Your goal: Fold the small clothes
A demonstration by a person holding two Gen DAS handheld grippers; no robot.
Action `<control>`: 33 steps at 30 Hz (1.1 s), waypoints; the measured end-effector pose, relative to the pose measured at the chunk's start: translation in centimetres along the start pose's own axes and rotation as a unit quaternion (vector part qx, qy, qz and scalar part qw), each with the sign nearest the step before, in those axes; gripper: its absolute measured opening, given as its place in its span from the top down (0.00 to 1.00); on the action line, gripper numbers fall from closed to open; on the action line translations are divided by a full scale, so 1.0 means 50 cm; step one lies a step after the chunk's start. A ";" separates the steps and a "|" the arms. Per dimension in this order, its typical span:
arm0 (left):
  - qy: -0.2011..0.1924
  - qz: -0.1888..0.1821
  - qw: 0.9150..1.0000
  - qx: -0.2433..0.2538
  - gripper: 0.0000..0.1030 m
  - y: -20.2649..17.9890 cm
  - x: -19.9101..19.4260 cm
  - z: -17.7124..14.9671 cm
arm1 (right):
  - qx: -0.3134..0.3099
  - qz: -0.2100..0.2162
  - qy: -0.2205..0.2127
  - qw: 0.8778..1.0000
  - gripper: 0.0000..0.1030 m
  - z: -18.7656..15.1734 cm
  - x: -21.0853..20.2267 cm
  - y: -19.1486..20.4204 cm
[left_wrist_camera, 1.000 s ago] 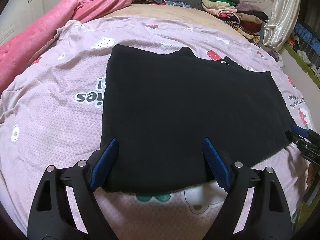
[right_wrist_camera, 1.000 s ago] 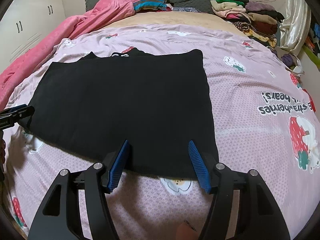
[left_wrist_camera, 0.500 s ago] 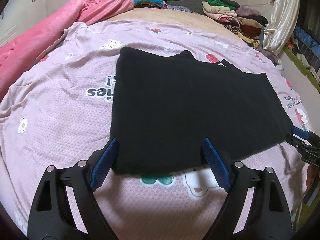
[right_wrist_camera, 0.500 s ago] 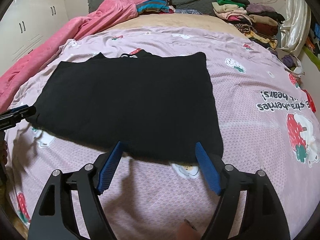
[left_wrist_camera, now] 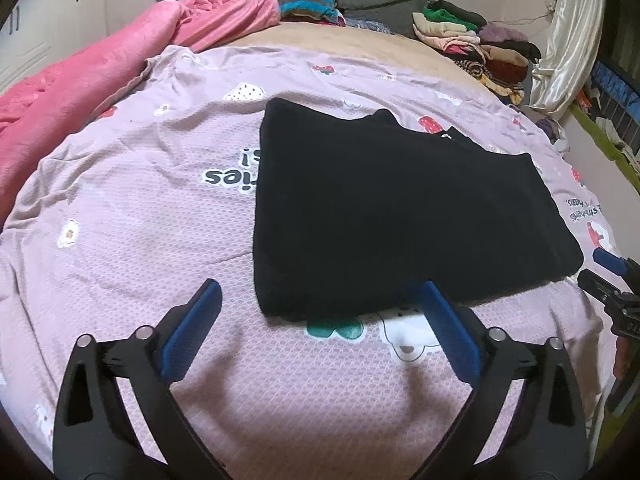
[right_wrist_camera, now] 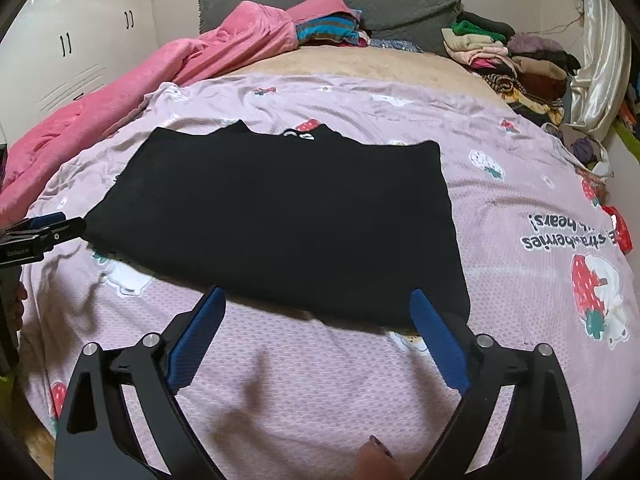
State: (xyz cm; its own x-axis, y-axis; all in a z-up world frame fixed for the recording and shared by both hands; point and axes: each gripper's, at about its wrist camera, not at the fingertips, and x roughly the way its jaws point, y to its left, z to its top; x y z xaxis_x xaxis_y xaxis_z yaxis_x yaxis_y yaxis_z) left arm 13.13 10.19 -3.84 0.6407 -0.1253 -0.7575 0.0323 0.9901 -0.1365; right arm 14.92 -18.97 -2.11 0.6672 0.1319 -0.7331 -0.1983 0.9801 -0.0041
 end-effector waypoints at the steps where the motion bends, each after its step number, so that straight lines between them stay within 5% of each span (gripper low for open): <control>1: -0.001 0.001 1.000 0.000 0.09 0.001 -0.002 -0.001 | -0.001 0.001 -0.002 1.000 0.09 0.001 -0.003 0.006; 33: -0.024 0.056 0.997 -0.038 0.09 0.130 -0.075 -0.017 | -0.107 0.069 -0.030 0.991 0.05 0.067 -0.021 0.263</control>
State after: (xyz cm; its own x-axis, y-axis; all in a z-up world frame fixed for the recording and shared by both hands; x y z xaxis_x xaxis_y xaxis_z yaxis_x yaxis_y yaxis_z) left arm 10.28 17.02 -2.44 0.6730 -0.0085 -0.7396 -0.0997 0.9898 -0.1021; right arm 14.01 -5.72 0.89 0.6630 0.2767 -0.6956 -0.4340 0.8992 -0.0561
